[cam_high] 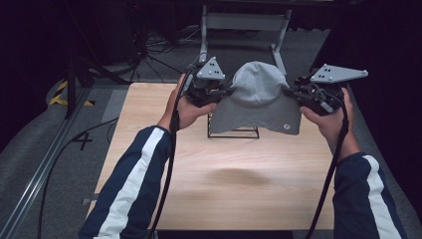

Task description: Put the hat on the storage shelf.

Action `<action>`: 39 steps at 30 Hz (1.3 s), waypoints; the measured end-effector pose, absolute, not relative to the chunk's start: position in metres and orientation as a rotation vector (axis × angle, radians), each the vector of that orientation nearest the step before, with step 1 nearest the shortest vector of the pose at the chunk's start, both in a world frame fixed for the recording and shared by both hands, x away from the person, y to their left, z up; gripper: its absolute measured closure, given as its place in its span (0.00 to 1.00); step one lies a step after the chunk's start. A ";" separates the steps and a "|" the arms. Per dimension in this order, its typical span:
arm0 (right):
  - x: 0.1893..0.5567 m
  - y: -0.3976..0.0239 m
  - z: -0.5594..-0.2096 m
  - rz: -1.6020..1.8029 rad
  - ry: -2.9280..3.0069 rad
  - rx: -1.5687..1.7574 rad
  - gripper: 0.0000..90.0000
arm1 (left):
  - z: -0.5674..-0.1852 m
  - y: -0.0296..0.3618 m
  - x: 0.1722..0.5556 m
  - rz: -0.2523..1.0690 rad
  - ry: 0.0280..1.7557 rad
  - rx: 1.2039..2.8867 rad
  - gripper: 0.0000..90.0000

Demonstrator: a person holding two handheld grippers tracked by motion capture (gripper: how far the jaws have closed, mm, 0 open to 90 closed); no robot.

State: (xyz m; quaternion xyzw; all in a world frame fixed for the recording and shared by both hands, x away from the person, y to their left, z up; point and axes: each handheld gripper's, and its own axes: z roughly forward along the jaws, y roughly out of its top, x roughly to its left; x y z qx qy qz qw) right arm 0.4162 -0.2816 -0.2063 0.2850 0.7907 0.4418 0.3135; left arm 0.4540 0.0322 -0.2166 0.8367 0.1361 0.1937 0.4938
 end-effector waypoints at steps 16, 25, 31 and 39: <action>0.450 -0.271 -0.176 1.223 2.007 0.762 0.95 | -0.174 0.036 0.485 0.549 0.401 1.968 0.94; 0.476 -0.264 -0.177 1.224 2.008 0.779 0.95 | -0.175 0.040 0.508 0.575 0.464 1.973 0.94; 0.491 -0.255 -0.182 1.200 2.032 0.778 0.95 | -0.184 0.044 0.523 0.554 0.508 1.975 0.95; 0.499 -0.250 -0.193 1.196 2.057 0.775 0.95 | -0.205 0.046 0.532 0.516 0.543 1.969 0.94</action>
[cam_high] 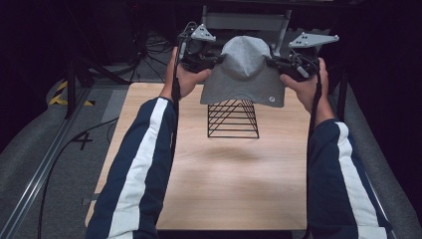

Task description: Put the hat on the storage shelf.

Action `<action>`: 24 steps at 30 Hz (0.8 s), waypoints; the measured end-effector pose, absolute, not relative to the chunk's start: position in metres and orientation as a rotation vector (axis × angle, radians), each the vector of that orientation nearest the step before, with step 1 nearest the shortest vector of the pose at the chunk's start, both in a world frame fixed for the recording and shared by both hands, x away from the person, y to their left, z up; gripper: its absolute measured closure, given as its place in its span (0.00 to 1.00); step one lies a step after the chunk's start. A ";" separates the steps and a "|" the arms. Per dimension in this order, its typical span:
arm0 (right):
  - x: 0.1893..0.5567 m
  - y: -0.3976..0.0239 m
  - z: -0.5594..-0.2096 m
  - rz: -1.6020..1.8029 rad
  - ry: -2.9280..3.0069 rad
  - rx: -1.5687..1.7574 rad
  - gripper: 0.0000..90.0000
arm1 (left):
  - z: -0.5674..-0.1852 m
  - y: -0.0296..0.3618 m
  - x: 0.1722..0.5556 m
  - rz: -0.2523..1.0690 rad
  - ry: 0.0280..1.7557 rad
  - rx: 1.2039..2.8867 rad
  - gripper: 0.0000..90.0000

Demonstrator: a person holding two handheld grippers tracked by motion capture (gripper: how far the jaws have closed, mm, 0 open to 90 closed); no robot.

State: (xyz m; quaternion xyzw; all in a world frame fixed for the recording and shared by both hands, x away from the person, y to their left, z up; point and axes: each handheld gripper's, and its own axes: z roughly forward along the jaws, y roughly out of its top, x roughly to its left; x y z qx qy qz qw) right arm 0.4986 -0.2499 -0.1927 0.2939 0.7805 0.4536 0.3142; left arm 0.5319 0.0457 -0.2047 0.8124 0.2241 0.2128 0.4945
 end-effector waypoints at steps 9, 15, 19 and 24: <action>0.507 -0.251 -0.195 1.205 2.031 0.785 0.95 | -0.208 0.046 0.539 0.552 0.560 1.948 0.95; 0.511 -0.249 -0.191 1.213 2.013 0.782 0.95 | -0.201 0.046 0.541 0.590 0.562 1.924 0.95; 0.512 -0.244 -0.193 1.211 2.032 0.773 0.95 | -0.204 0.045 0.542 0.581 0.561 1.934 0.95; 0.514 -0.244 -0.201 1.204 2.054 0.776 0.95 | -0.217 0.047 0.543 0.534 0.566 1.941 0.95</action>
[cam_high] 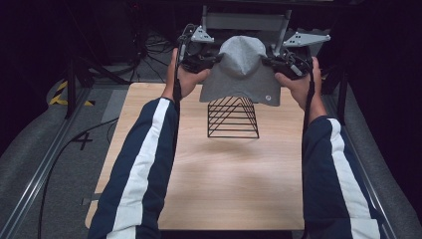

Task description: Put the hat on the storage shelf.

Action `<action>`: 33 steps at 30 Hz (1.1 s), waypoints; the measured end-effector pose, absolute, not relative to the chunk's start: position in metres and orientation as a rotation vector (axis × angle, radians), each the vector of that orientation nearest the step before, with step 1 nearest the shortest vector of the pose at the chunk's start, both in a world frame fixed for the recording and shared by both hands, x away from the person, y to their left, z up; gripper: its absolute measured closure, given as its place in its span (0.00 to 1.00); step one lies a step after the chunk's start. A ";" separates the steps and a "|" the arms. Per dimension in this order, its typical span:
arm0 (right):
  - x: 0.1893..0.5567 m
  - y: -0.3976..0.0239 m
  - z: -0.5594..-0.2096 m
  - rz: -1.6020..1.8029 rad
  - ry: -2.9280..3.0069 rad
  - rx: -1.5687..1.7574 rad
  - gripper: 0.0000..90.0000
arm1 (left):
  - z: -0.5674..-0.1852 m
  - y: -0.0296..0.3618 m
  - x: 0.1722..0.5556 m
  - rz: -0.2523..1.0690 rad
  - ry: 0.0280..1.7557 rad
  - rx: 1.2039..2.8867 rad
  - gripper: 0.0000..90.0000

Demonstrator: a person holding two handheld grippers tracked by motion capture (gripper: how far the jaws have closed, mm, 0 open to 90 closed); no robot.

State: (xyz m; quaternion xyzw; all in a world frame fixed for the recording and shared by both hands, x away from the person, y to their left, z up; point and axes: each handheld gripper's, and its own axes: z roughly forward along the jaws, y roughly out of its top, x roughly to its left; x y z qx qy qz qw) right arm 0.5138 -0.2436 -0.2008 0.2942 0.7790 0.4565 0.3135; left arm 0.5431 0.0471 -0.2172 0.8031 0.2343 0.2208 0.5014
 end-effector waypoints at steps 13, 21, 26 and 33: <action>0.498 -0.249 -0.203 1.216 2.072 0.745 0.94 | -0.220 0.061 0.528 0.493 0.523 1.910 0.95; 0.485 -0.254 -0.202 1.230 2.072 0.713 0.94 | -0.221 0.062 0.513 0.476 0.466 1.908 0.95; 0.482 -0.254 -0.208 1.230 2.089 0.705 0.94 | -0.228 0.063 0.511 0.469 0.467 1.911 0.95; 0.483 -0.253 -0.220 1.221 2.113 0.709 0.94 | -0.240 0.062 0.512 0.469 0.478 1.939 0.94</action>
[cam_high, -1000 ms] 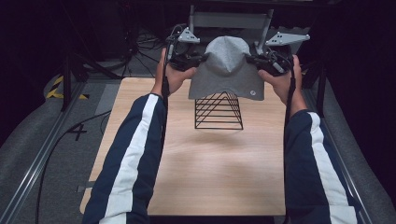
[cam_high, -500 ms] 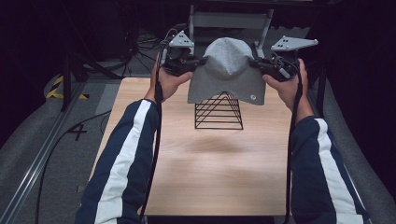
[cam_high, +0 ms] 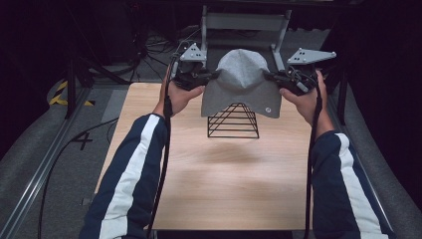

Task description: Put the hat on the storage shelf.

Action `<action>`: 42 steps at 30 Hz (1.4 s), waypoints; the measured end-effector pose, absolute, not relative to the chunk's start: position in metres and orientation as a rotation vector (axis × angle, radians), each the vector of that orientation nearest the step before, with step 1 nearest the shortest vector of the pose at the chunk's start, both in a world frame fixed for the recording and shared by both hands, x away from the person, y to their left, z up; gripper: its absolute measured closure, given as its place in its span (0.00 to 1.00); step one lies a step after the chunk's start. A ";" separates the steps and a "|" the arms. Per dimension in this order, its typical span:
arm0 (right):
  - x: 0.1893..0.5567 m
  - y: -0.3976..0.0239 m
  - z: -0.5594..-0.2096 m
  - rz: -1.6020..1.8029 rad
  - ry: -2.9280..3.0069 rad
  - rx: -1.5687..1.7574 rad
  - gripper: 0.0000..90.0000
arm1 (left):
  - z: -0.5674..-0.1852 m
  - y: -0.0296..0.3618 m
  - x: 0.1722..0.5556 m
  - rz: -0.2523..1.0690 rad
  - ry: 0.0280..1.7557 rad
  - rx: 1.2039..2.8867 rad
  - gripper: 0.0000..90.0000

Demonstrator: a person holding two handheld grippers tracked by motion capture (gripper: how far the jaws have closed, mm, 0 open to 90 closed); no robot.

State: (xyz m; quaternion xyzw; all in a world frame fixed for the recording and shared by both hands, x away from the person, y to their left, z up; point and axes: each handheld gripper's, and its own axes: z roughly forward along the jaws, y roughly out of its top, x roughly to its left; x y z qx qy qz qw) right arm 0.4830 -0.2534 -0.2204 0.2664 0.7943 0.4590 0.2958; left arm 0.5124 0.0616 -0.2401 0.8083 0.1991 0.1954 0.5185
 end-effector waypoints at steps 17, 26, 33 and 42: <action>0.498 -0.252 -0.279 1.202 2.209 0.750 0.94 | -0.297 0.057 0.527 0.415 0.551 1.991 0.94; 0.501 -0.252 -0.302 1.199 2.235 0.783 0.94 | -0.324 0.056 0.526 0.404 0.581 1.994 0.94; 0.505 -0.254 -0.323 1.181 2.262 0.824 0.94 | -0.343 0.052 0.526 0.391 0.582 2.008 0.94; 0.507 -0.261 -0.350 1.147 2.293 0.878 0.94 | -0.361 0.047 0.526 0.390 0.594 2.043 0.94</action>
